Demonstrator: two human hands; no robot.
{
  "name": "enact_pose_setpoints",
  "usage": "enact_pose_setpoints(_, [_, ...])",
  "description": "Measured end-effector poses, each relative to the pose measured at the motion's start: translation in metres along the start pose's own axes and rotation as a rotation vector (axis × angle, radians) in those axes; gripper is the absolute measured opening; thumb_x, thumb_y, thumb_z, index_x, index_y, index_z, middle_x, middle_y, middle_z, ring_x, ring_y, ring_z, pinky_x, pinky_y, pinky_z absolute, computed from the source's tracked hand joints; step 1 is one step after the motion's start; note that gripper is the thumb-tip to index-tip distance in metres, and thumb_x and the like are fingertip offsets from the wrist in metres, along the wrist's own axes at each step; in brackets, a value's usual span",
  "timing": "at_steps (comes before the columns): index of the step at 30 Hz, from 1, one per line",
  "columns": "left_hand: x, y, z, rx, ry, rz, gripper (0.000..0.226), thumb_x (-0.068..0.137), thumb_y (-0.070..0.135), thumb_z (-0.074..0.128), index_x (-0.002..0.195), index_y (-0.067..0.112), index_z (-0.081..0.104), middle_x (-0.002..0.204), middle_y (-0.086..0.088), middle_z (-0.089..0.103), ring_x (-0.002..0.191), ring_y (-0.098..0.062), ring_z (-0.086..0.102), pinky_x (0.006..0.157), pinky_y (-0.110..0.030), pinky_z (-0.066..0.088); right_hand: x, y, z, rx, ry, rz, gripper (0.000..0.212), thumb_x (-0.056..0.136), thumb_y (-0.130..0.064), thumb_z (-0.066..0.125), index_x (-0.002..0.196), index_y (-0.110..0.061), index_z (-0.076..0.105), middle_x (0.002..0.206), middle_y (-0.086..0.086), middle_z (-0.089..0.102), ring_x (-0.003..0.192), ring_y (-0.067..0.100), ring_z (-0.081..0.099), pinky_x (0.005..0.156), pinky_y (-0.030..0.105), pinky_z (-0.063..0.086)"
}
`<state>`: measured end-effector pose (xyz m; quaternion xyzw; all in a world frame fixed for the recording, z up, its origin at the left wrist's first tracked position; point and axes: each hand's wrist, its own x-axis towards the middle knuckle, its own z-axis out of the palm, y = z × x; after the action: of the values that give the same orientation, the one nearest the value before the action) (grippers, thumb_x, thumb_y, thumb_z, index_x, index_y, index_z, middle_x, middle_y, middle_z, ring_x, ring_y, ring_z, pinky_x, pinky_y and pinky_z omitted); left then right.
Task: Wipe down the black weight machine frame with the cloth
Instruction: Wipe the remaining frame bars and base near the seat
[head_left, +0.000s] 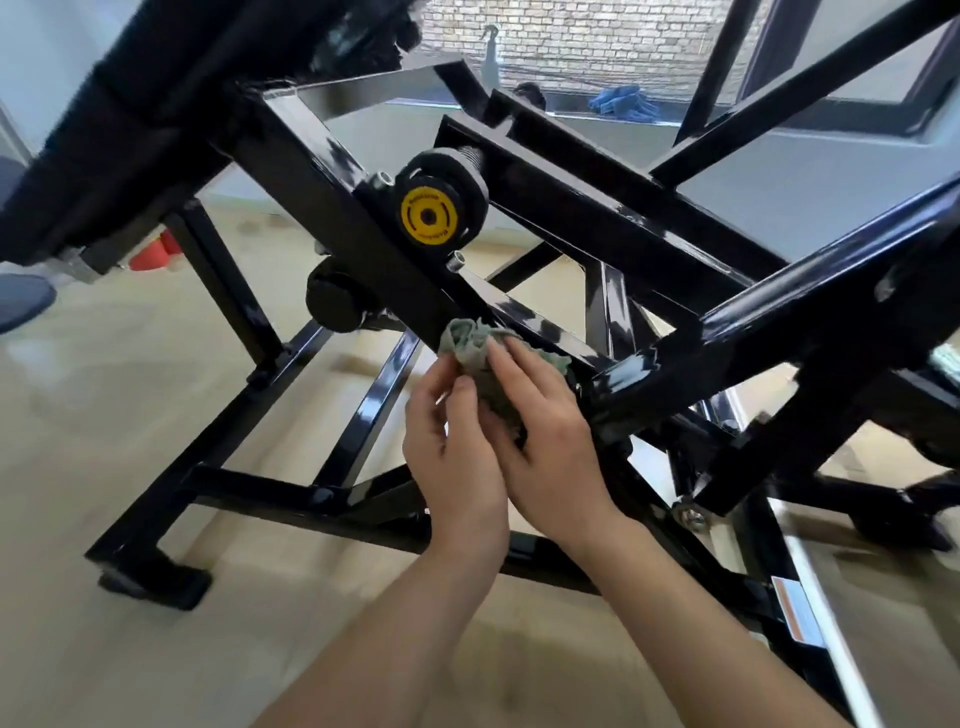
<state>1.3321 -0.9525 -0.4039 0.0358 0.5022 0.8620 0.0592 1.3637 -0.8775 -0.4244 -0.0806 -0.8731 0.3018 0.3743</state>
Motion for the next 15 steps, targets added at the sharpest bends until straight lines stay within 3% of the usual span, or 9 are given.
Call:
enact_pose_setpoints(4, [0.006,0.015,-0.001,-0.134,-0.029,-0.006,0.031,0.102,0.008,0.049,0.124,0.019,0.069,0.120,0.000,0.072,0.112,-0.012,0.069,0.097,-0.037,0.057,0.043,-0.019,-0.011,0.151,-0.121,0.081,0.061,0.090,-0.007,0.059,0.149,-0.018,0.049,0.148,-0.006,0.049,0.140,0.011,0.043,0.115,0.038,0.040])
enact_pose_setpoints(7, [0.007,0.022,0.001,-0.185,-0.046,0.002,0.034,0.101,0.007,0.050,0.130,0.018,0.066,0.126,-0.003,0.069,0.118,-0.014,0.067,0.101,-0.036,0.054,0.069,-0.027,-0.022,0.214,-0.188,0.059,0.055,0.088,0.002,0.061,0.141,-0.012,0.058,0.144,-0.004,0.055,0.134,0.005,0.049,0.114,0.027,0.040])
enact_pose_setpoints(9, [0.009,0.024,0.002,-0.203,-0.043,0.004,0.036,0.100,0.009,0.051,0.131,0.019,0.065,0.130,-0.002,0.067,0.120,-0.014,0.065,0.103,-0.036,0.053,0.076,-0.027,-0.027,0.254,-0.215,0.042,0.049,0.089,0.003,0.060,0.137,-0.008,0.061,0.143,-0.002,0.058,0.134,0.005,0.051,0.114,0.030,0.042])
enact_pose_setpoints(12, [0.008,0.019,0.001,-0.181,-0.048,-0.008,0.041,0.093,0.019,0.054,0.131,0.026,0.065,0.134,0.001,0.064,0.123,-0.013,0.063,0.105,-0.039,0.051,0.072,-0.021,-0.031,0.191,-0.221,-0.013,0.052,0.088,0.005,0.062,0.137,-0.012,0.062,0.143,-0.004,0.059,0.132,0.005,0.053,0.111,0.028,0.045])
enact_pose_setpoints(15, [0.003,0.008,0.000,-0.161,-0.044,-0.053,0.041,0.092,0.017,0.052,0.128,0.026,0.067,0.132,0.001,0.064,0.121,-0.011,0.063,0.106,-0.040,0.051,0.053,-0.008,-0.029,-0.020,-0.124,-0.047,0.053,0.086,0.004,0.067,0.136,-0.012,0.063,0.140,0.000,0.061,0.129,0.011,0.057,0.110,0.031,0.047])
